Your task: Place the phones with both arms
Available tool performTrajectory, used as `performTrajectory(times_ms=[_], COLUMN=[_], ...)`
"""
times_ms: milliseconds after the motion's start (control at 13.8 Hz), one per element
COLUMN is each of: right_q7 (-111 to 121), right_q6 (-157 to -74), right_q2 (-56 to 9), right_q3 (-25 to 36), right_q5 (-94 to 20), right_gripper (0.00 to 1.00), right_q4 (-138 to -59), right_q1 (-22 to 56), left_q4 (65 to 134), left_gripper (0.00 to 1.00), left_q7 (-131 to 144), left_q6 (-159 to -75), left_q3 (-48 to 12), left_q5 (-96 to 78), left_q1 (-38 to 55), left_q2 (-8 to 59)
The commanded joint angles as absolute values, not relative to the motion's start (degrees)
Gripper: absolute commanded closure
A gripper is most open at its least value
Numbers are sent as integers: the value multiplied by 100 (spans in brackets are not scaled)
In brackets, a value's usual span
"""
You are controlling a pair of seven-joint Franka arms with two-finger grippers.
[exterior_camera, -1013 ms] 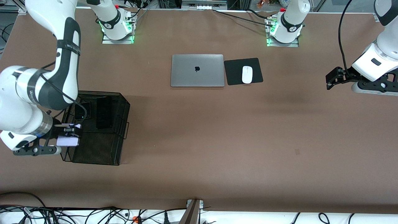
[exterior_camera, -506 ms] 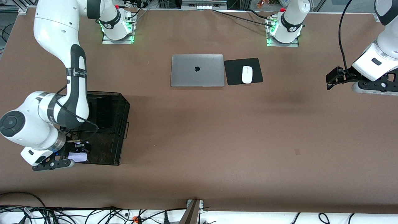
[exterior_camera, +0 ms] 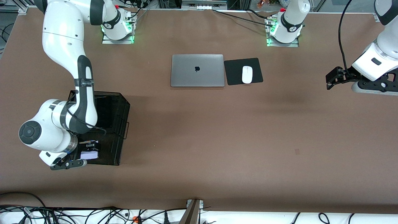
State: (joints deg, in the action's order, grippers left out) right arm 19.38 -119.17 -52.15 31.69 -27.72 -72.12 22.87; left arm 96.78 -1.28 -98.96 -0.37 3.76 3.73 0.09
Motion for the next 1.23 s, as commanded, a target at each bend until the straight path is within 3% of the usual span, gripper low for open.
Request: performTrajectory(times_ms=[0,289,723,1157], right_q7=[2074,2092,1978,1276], right_q6=[-11918,-11367,-9732,-9273], right_q2=[-5203,-4967,-3755,-2130], right_q3=[3094,3199,3612,3683], right_q5=[-3023,-3024,-2227,-1057], right_gripper=[0,0,0,0], right_q4=[-7242,-7120,-7049,-8180], right_q1=[2136,2048,2196,2908], left_q4=[9615,9615,9624,9598], left_gripper=[0,0,0,0], left_q7=[-176,-167,-176,-185], left_q6=[-9809,-9809,-9800,-9721], left_q3=[-35,-35,-26,-26], left_q5=[246,246,246,246], left_q1=[387,387,378,378], left_q2=[-26,-26,-35,-26])
